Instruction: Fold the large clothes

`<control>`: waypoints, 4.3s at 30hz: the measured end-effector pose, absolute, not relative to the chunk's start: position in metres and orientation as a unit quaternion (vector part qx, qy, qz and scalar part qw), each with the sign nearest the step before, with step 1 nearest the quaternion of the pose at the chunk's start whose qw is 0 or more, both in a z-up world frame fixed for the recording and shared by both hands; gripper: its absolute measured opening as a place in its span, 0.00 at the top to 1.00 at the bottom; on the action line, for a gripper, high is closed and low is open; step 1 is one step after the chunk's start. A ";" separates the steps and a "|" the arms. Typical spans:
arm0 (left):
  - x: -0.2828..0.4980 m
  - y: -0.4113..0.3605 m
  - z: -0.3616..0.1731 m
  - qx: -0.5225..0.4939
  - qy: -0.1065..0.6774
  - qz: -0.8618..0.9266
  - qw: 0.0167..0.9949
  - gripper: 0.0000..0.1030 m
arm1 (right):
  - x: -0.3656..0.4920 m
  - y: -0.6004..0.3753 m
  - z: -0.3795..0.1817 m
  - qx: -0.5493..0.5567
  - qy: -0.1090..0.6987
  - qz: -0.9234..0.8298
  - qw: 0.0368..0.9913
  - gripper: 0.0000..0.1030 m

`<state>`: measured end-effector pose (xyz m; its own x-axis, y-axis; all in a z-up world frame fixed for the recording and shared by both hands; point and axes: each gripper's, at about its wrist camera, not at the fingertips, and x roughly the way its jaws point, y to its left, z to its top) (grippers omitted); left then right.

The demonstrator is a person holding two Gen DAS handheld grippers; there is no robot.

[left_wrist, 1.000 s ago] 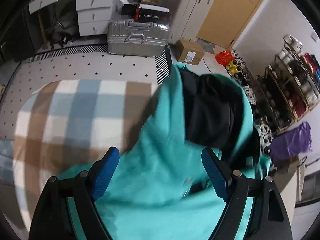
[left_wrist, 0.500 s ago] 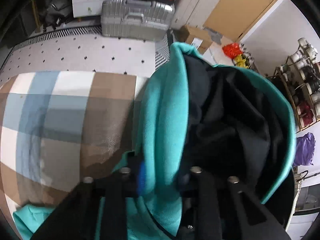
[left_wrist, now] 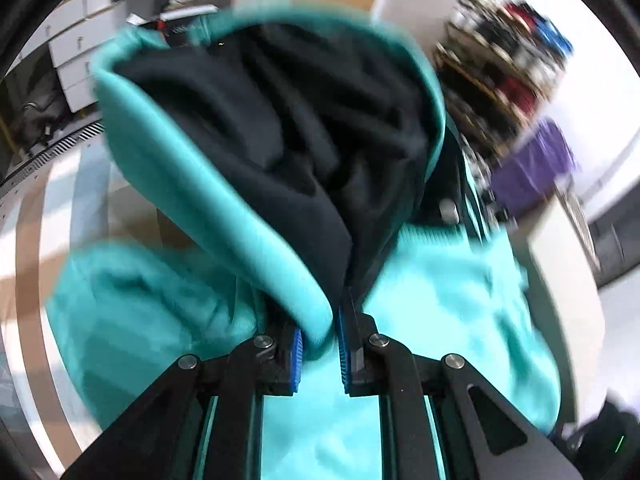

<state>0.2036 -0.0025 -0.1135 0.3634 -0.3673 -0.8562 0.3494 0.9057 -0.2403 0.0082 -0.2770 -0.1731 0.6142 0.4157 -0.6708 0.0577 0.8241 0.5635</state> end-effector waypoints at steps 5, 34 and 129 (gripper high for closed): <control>0.170 0.044 -0.141 -0.083 0.562 -0.223 0.792 0.75 | 0.008 -0.277 -0.173 0.273 0.427 0.101 0.856 0.00; 0.085 0.019 -0.143 -0.104 0.545 -0.225 0.801 0.15 | -0.012 -0.307 -0.146 0.304 0.336 0.077 0.888 0.00; 0.039 0.091 -0.164 -0.161 0.484 -0.082 0.856 0.14 | 0.138 -0.151 -0.200 -0.055 0.526 0.130 0.839 0.66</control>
